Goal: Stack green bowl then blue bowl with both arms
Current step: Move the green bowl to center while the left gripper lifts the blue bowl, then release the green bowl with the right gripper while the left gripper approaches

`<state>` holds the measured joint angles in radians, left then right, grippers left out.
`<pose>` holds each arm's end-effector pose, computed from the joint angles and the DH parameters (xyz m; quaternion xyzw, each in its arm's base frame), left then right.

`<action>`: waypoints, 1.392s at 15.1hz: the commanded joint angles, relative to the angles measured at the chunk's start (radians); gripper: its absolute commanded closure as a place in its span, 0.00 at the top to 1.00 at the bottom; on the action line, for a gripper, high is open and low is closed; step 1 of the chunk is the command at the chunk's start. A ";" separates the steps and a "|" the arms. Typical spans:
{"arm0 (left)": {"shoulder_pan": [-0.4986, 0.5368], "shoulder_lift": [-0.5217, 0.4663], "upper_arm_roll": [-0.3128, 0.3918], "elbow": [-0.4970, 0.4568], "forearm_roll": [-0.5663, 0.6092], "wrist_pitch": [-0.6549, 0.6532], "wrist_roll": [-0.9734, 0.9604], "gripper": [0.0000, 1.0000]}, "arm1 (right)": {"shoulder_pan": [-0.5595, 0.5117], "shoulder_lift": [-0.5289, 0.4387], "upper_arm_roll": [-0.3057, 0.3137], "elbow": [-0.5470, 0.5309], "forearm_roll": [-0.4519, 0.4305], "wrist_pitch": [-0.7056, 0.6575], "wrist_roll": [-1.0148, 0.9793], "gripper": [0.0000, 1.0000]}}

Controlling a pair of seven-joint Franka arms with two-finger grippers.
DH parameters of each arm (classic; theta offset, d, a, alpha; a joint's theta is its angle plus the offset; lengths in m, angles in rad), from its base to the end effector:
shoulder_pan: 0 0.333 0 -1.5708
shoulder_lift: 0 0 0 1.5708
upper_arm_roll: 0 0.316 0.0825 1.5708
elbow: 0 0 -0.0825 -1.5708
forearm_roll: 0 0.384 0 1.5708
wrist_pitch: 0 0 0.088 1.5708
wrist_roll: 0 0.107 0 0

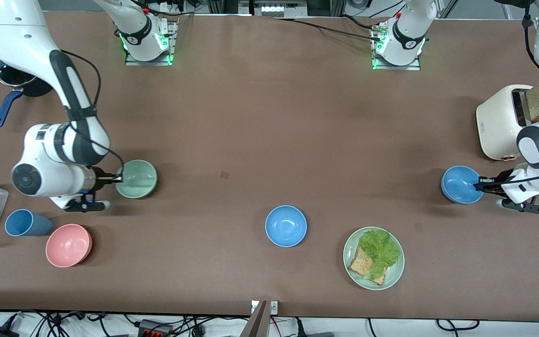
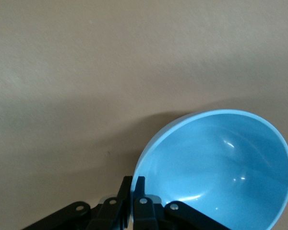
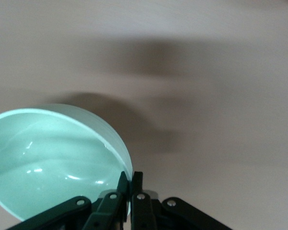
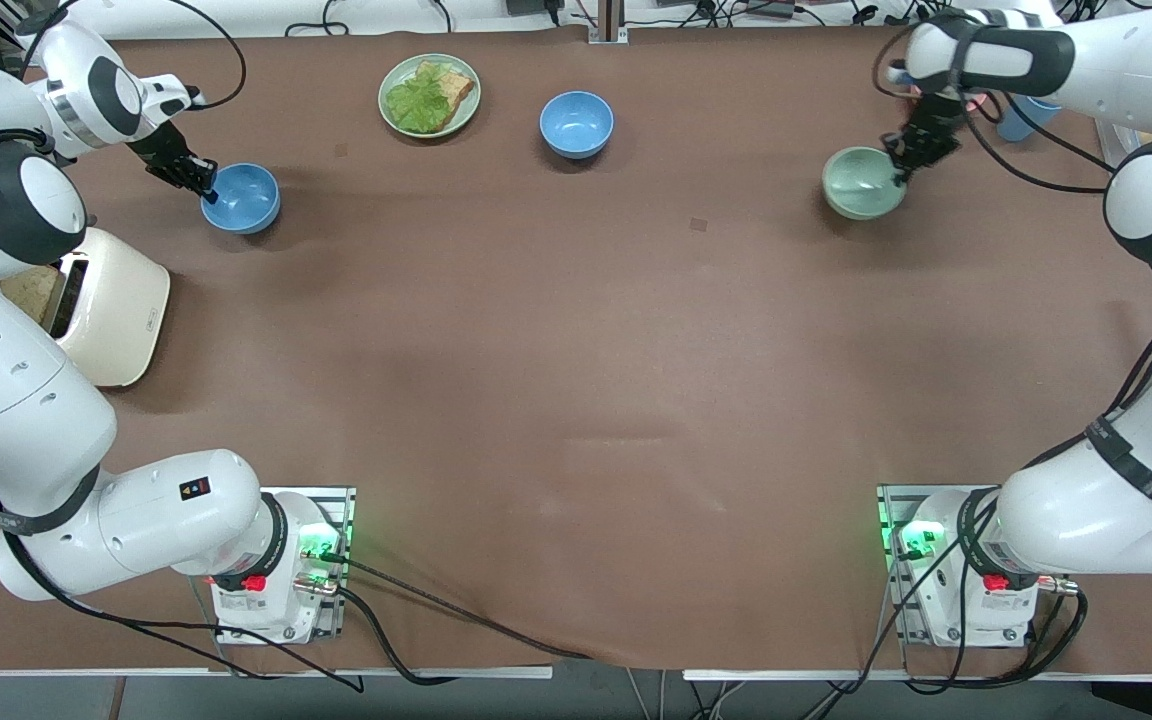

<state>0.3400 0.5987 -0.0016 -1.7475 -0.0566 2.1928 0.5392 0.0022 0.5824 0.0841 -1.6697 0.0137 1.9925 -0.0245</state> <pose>0.6127 0.2136 0.2185 0.9935 -0.0817 -0.0599 0.0526 0.6486 0.0518 0.2490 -0.9901 -0.0474 0.1293 0.0257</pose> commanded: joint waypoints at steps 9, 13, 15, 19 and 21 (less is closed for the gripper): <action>0.004 -0.246 -0.126 -0.006 -0.015 -0.381 -0.031 0.01 | 0.499 0.014 0.046 0.094 0.135 -0.040 0.544 0.00; 0.005 -0.330 -0.220 -0.018 -0.017 -0.473 -0.175 0.01 | 0.585 0.077 0.046 0.113 0.141 0.035 0.687 0.00; 0.007 -0.362 -0.279 -0.021 -0.020 -0.516 -0.267 0.01 | 0.639 0.088 0.045 0.111 0.132 0.063 0.756 0.00; 0.005 -0.413 -0.418 -0.014 -0.054 -0.567 -0.500 0.01 | 0.653 0.103 0.046 0.111 0.143 0.078 0.767 0.00; 0.005 -0.419 -0.504 -0.012 -0.057 -0.591 -0.673 0.01 | 0.657 0.109 0.046 0.111 0.143 0.091 0.784 0.17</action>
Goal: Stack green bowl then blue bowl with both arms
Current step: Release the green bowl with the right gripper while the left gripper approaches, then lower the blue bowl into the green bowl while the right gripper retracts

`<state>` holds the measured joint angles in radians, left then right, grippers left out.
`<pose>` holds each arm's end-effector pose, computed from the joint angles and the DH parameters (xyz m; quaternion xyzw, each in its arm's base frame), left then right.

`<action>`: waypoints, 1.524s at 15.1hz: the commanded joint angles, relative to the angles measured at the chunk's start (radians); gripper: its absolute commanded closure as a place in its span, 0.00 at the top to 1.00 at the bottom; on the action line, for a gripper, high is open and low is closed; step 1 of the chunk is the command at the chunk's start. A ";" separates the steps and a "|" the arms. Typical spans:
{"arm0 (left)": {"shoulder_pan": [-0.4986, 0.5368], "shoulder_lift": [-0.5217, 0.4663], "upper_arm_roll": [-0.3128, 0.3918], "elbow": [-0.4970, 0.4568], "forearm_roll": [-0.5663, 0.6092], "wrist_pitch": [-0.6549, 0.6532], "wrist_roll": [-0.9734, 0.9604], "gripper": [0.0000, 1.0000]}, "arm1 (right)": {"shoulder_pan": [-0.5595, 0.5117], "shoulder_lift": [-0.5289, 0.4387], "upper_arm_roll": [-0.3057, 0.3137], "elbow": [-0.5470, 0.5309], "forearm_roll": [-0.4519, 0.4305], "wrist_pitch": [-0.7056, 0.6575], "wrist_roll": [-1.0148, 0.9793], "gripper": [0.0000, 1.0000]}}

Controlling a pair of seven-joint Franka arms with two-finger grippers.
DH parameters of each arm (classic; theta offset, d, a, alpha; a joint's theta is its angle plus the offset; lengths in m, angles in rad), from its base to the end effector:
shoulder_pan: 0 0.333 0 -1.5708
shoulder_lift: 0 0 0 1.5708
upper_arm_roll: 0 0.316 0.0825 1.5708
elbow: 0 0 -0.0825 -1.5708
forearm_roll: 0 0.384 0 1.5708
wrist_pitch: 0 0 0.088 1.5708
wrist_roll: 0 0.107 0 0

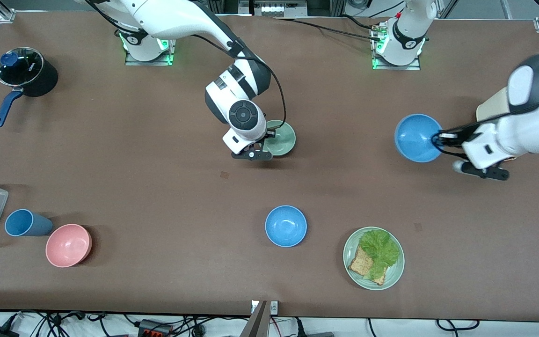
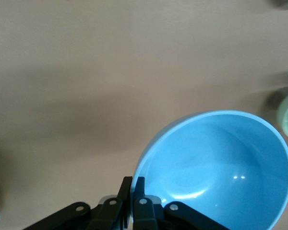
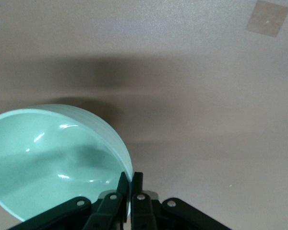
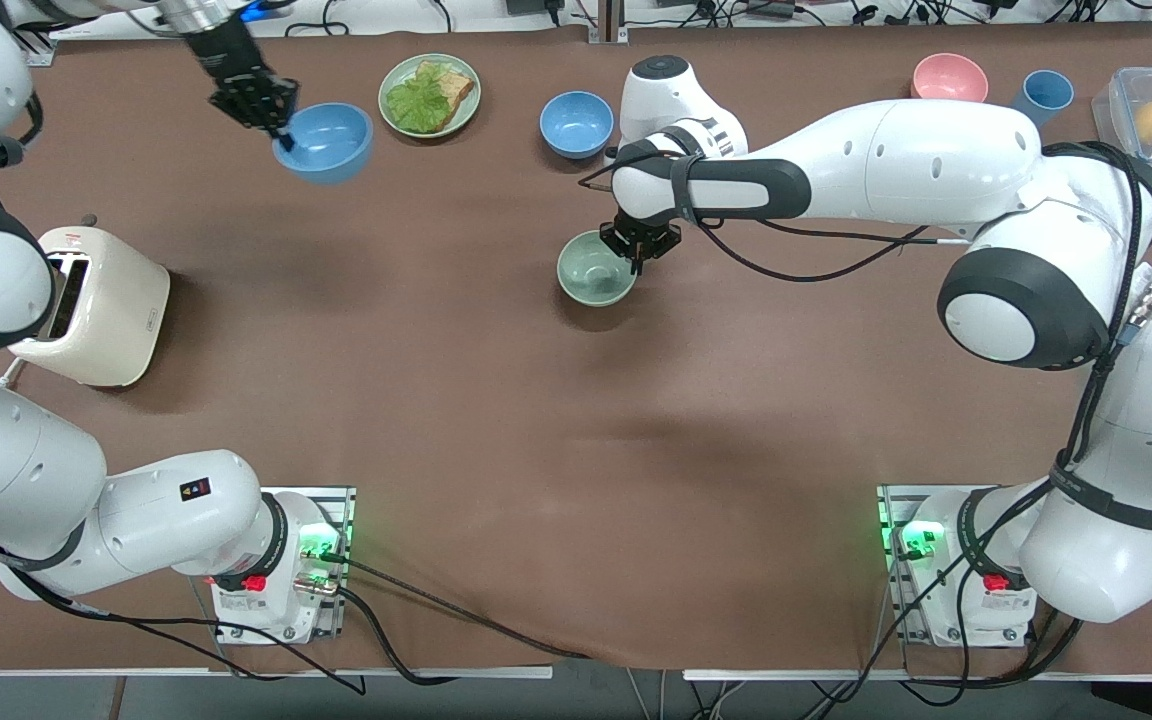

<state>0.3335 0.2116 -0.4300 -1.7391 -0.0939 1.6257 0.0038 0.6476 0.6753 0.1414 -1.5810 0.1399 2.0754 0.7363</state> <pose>0.5795 -0.0512 0.4411 0.9834 -0.0422 -0.1562 0.0826 0.4823 0.4789 0.2325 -0.9905 0.0243 0.1347 0.0139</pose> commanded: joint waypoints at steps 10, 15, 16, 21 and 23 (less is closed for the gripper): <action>0.010 -0.034 -0.228 -0.026 -0.115 -0.021 -0.502 0.01 | -0.120 -0.003 -0.078 0.489 -0.058 -0.414 0.011 1.00; 0.006 -0.014 -0.280 -0.036 -0.116 0.055 -0.620 0.02 | -0.311 -0.098 -0.085 0.493 -0.069 -0.416 -0.124 1.00; -0.010 0.008 -0.303 -0.042 -0.116 0.109 -0.651 0.02 | -0.354 -0.111 -0.082 0.492 -0.069 -0.420 -0.164 1.00; -0.123 0.107 -0.314 -0.083 -0.103 0.362 -0.748 0.03 | -0.454 -0.132 -0.083 0.490 -0.134 -0.466 -0.186 1.00; -0.155 0.147 -0.312 -0.092 -0.098 0.443 -0.749 0.03 | -0.474 -0.152 -0.094 0.480 -0.189 -0.482 -0.276 1.00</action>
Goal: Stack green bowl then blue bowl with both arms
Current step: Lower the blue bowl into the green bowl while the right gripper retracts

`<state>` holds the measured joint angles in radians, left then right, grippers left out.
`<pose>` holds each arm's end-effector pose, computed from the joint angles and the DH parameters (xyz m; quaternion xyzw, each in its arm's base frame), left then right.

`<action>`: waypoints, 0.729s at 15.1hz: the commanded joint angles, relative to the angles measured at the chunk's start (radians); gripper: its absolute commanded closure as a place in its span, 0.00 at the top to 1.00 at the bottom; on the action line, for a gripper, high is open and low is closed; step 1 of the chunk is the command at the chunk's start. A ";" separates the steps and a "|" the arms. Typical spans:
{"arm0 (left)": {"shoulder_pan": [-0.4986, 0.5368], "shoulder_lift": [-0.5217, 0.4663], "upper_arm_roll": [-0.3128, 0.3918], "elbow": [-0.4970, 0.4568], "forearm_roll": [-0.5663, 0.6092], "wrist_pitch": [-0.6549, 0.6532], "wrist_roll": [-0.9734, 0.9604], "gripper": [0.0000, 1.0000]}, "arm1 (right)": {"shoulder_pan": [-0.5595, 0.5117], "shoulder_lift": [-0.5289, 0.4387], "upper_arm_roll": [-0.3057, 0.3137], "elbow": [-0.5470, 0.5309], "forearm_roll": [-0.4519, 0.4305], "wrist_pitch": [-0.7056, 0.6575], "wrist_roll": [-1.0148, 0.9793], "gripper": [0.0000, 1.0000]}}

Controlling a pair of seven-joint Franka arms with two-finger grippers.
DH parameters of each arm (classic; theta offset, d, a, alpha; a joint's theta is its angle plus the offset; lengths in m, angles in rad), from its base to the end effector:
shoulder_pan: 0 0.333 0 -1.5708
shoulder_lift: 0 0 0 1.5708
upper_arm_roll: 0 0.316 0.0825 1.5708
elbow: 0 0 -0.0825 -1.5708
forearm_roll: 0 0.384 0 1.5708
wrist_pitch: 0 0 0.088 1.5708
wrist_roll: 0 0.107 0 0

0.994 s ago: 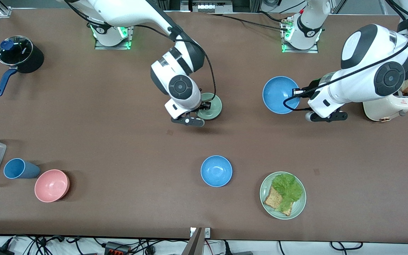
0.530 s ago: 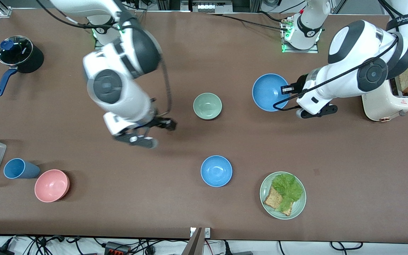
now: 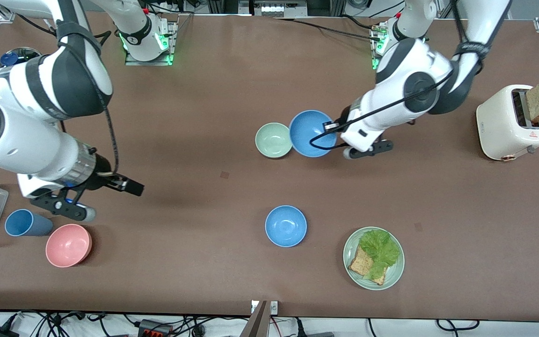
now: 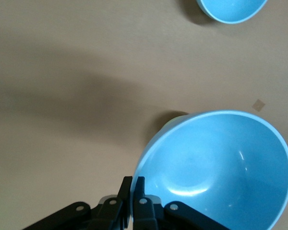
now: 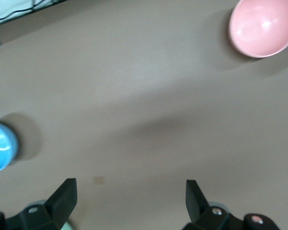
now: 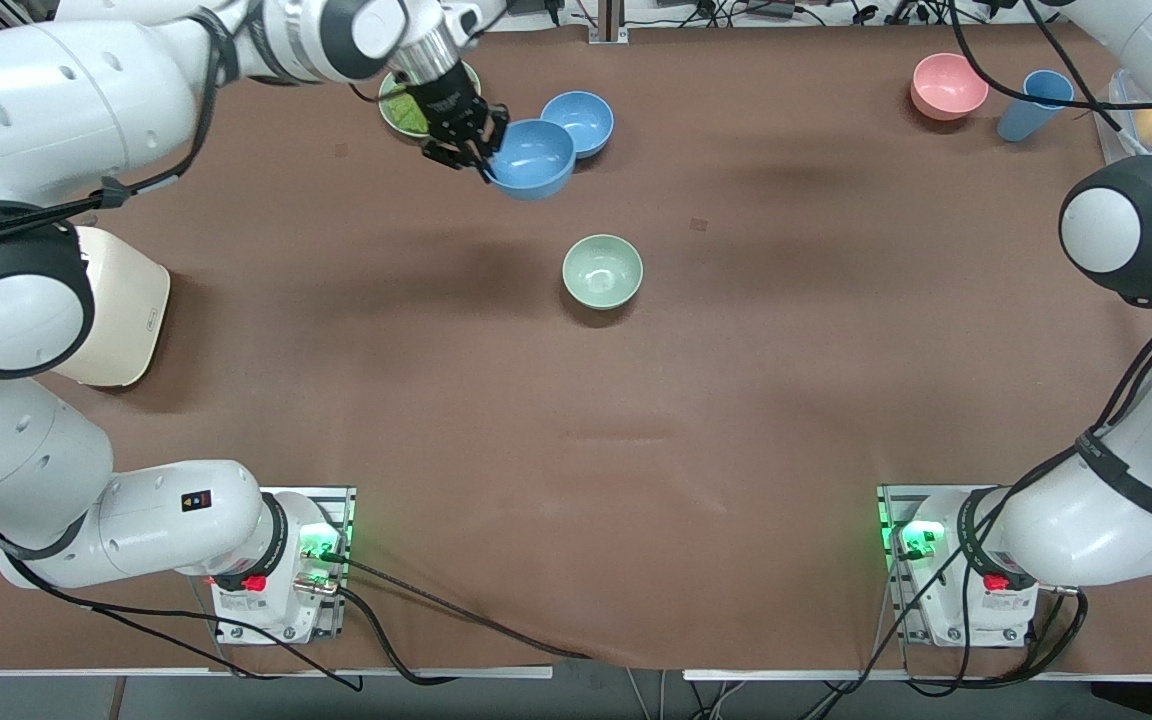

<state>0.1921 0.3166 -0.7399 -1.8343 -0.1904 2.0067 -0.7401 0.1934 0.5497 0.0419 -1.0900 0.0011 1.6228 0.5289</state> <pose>0.5318 -0.3035 0.3981 0.9704 0.1455 -0.1414 0.1312 0.6926 0.1577 0.5070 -0.9887 0.1493 0.0119 0.0076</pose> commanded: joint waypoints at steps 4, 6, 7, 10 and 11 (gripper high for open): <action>-0.095 0.116 0.002 0.003 0.156 0.125 -0.076 0.03 | -0.116 -0.097 -0.050 -0.097 -0.046 -0.011 -0.297 1.00; -0.147 0.145 0.007 0.001 0.193 0.150 -0.076 0.03 | -0.187 -0.120 -0.046 -0.099 -0.032 -0.009 -0.418 1.00; -0.155 0.168 0.007 0.003 0.233 0.162 -0.076 0.03 | -0.210 -0.137 -0.046 -0.108 -0.024 -0.009 -0.476 1.00; -0.166 0.208 0.005 0.000 0.266 0.190 -0.078 0.03 | -0.241 -0.195 -0.046 -0.148 -0.020 -0.012 -0.533 1.00; -0.183 0.213 0.007 -0.005 0.266 0.210 -0.082 0.03 | -0.241 -0.220 -0.048 -0.171 -0.021 -0.017 -0.535 1.00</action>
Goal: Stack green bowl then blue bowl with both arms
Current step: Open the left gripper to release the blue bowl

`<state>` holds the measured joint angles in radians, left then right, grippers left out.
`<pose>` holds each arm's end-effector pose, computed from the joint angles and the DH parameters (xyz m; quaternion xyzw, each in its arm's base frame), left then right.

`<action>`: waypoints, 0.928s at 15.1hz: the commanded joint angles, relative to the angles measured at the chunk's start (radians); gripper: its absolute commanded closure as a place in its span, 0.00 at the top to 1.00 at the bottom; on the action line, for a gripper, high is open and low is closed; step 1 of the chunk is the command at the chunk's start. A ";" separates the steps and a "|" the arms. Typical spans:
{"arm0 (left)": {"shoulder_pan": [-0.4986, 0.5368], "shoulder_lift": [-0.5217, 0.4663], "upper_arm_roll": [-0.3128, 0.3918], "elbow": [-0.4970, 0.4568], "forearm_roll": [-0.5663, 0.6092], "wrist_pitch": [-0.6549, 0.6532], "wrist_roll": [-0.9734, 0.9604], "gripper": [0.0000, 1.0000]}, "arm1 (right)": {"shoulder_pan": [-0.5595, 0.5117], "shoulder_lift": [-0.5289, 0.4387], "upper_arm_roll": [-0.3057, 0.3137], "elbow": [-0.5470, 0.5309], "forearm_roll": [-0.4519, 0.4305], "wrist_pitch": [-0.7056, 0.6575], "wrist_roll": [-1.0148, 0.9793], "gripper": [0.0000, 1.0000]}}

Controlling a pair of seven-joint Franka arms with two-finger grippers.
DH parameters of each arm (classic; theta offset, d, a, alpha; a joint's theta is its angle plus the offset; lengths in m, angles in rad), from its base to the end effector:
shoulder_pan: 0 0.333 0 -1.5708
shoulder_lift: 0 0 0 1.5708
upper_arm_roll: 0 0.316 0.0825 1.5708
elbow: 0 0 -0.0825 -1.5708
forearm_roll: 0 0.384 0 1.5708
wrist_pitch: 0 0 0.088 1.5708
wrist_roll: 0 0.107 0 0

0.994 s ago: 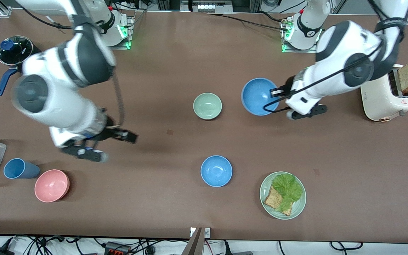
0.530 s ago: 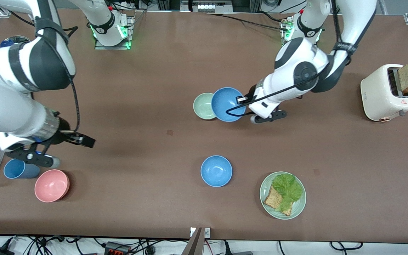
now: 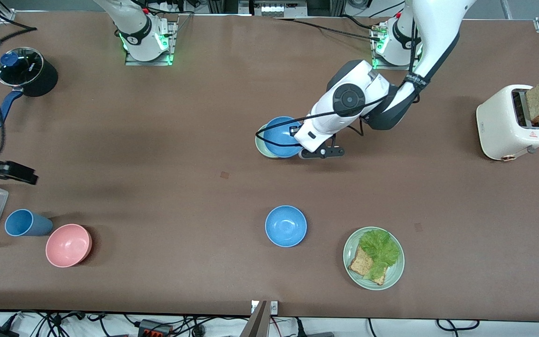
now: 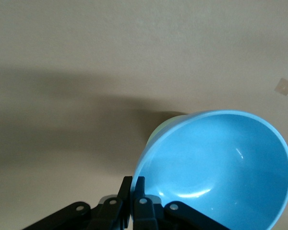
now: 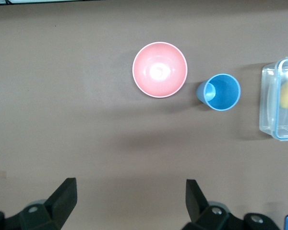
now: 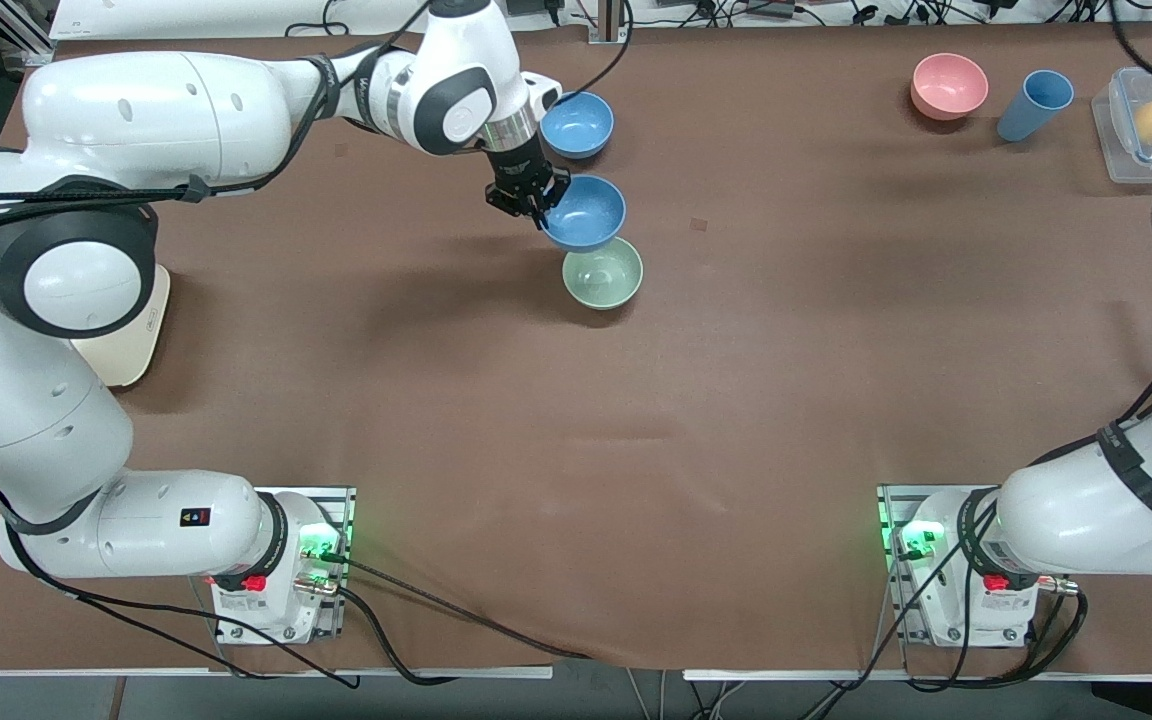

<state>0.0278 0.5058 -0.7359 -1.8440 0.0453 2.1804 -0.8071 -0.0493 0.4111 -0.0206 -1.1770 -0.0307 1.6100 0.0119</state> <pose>0.5028 -0.3829 0.3119 0.9868 0.0638 -0.1153 0.0940 0.6759 -0.0475 0.5606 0.9990 -0.0395 0.0104 0.0198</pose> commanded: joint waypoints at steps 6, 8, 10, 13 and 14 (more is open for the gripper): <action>-0.043 0.066 0.006 -0.009 0.033 0.084 -0.049 0.03 | 0.000 -0.259 0.010 -0.324 -0.002 0.011 -0.015 1.00; -0.046 0.069 0.006 -0.023 0.033 0.110 -0.050 0.03 | 0.000 -0.349 0.010 -0.462 -0.003 0.085 -0.015 1.00; -0.051 0.073 0.009 -0.038 0.039 0.128 -0.052 0.04 | 0.000 -0.411 0.011 -0.548 -0.002 0.100 -0.016 1.00; -0.058 0.086 0.009 -0.037 0.068 0.128 -0.069 0.06 | 0.002 -0.422 0.011 -0.553 -0.002 0.079 -0.018 1.00; -0.060 0.086 0.010 -0.037 0.068 0.128 -0.069 0.07 | 0.002 -0.423 0.013 -0.553 -0.002 0.076 -0.021 1.00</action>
<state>-0.0171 0.5933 -0.7331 -1.8777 0.0823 2.2924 -0.8460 -0.0461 0.0209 -0.0135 -1.6919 -0.0311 1.6735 0.0069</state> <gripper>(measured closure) 0.943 0.000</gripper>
